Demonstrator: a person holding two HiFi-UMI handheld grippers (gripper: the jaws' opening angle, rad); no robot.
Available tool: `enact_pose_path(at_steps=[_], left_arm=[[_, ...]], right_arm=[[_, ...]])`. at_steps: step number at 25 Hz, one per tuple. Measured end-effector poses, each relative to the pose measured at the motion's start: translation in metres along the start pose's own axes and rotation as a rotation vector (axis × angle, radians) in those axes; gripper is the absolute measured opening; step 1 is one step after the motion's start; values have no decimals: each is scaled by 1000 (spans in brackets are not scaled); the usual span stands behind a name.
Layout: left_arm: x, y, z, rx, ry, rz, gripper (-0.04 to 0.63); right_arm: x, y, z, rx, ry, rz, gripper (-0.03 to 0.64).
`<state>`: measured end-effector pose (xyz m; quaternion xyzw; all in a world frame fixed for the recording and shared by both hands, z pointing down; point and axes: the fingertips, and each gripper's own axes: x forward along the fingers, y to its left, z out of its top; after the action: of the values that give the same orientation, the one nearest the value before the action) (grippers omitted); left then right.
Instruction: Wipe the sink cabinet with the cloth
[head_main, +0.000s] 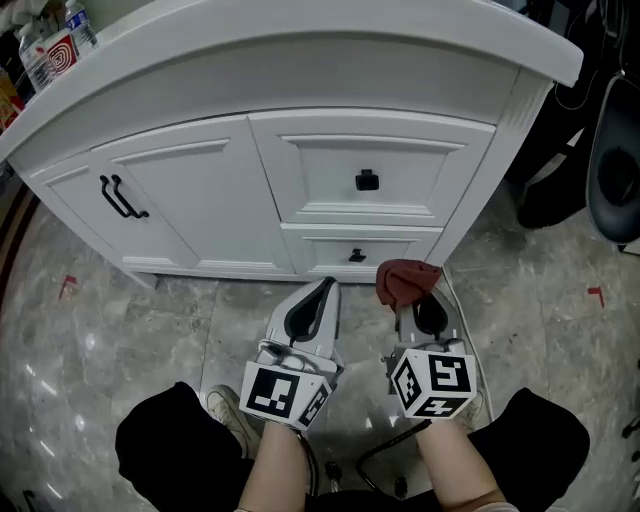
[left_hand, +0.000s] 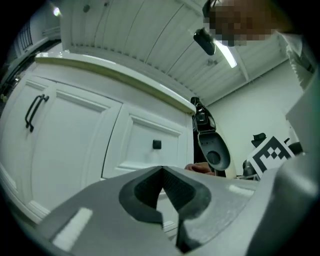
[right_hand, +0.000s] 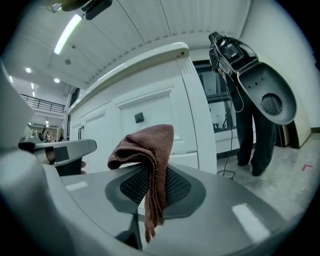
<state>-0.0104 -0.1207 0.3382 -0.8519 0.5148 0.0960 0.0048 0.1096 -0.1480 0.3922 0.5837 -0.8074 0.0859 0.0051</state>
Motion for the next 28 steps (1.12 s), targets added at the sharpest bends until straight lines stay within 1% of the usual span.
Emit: enact_pose_path(at_steps=[3, 7, 10, 14, 17, 19, 22, 25, 28], left_arm=[[-25, -18, 27, 29, -35, 1, 0], [-56, -38, 43, 37, -60, 3, 0], [-73, -52, 56, 50, -90, -3, 0], [-94, -73, 69, 105, -86, -23, 0], [-113, -92, 81, 123, -97, -42, 0], [-125, -100, 86, 145, -94, -53, 0], [-139, -108, 89, 184, -91, -70, 0], [-150, -107, 88, 196, -69, -64, 0], [-157, -107, 100, 203, -92, -67, 0]], right_arm=[[-31, 14, 21, -11, -42, 3, 89], [-70, 24, 26, -24, -56, 5, 89], [-100, 26, 33, -60, -77, -10, 89], [-134, 29, 41, -73, -89, -25, 89], [-161, 36, 53, -81, -106, -23, 89], [-173, 43, 61, -72, -119, -13, 89], [-183, 50, 70, -30, -132, 7, 89], [-189, 60, 76, -44, -148, 15, 89], [-194, 69, 74, -52, -138, 22, 89]])
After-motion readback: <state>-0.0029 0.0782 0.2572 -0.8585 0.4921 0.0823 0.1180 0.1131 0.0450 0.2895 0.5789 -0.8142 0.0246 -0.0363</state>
